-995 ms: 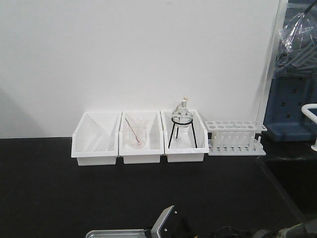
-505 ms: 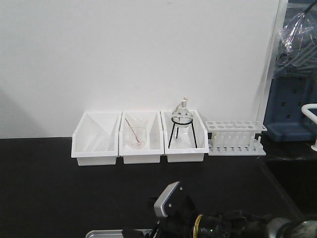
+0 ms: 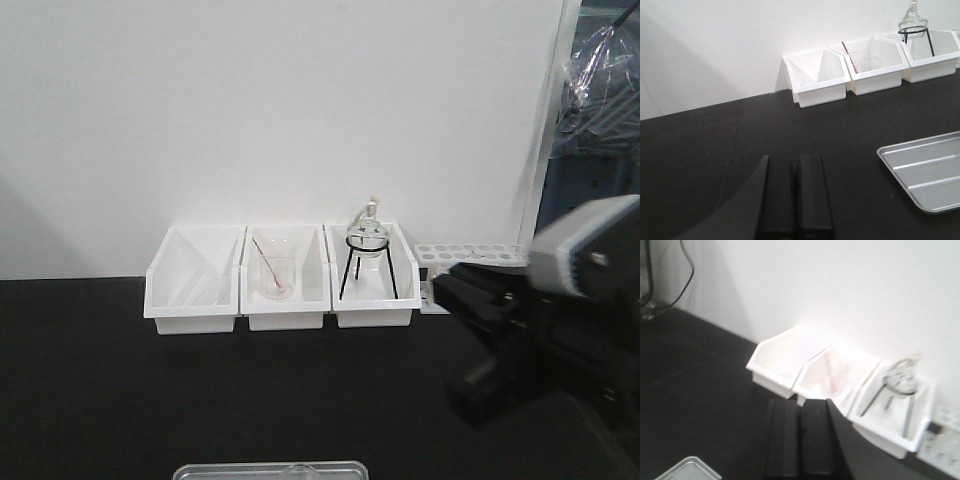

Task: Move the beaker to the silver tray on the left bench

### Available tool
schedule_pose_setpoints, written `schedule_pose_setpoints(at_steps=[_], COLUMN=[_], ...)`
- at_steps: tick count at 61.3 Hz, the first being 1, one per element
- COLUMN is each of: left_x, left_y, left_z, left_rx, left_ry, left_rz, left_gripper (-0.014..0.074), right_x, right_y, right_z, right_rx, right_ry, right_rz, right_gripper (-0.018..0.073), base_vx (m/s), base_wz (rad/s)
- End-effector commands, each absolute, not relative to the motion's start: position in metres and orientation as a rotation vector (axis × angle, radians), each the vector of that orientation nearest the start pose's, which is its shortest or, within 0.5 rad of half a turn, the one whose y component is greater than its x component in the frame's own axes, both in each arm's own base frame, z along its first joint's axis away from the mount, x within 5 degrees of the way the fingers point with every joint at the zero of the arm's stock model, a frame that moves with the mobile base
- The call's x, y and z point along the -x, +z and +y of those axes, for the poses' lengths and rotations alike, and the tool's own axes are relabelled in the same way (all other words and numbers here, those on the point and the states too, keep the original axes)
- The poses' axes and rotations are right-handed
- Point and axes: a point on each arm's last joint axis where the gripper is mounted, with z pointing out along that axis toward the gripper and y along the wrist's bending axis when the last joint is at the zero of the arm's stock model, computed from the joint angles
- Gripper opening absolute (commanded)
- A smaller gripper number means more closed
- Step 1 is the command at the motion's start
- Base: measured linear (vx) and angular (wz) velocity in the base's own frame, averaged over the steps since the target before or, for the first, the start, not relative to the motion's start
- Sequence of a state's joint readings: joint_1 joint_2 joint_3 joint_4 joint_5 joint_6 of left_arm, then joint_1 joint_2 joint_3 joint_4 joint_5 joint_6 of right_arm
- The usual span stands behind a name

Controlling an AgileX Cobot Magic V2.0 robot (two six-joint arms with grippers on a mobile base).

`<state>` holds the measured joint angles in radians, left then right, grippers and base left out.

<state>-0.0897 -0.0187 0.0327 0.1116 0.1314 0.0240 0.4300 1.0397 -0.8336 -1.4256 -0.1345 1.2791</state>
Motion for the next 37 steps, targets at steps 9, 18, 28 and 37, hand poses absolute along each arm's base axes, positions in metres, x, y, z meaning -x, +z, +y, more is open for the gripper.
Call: schedule_pose_setpoints(at_steps=[9, 18, 28, 37], left_x=[-0.056, -0.056, -0.056, -0.056], left_y=[0.192, 0.192, 0.192, 0.192], left_z=[-0.005, -0.005, -0.005, -0.005], left_rx=[-0.167, -0.167, -0.167, -0.167], left_ry=[0.026, 0.026, 0.026, 0.026], left_rz=[1.549, 1.549, 1.549, 1.549], left_gripper=[0.0001, 0.0001, 0.0001, 0.0001], right_x=[-0.140, -0.119, -0.105, -0.102], right_y=[0.368, 0.357, 0.337, 0.328], right_z=[0.064, 0.052, 0.046, 0.044], right_rx=[0.448, 0.423, 0.427, 0.427], right_ry=[0.210, 0.199, 0.197, 0.192], right_rz=[1.486, 1.459, 1.464, 1.475], right_gripper=[-0.0014, -0.0013, -0.0011, -0.0011], base_vx=[0.00, 0.00, 0.00, 0.00], base_wz=[0.00, 0.00, 0.00, 0.00])
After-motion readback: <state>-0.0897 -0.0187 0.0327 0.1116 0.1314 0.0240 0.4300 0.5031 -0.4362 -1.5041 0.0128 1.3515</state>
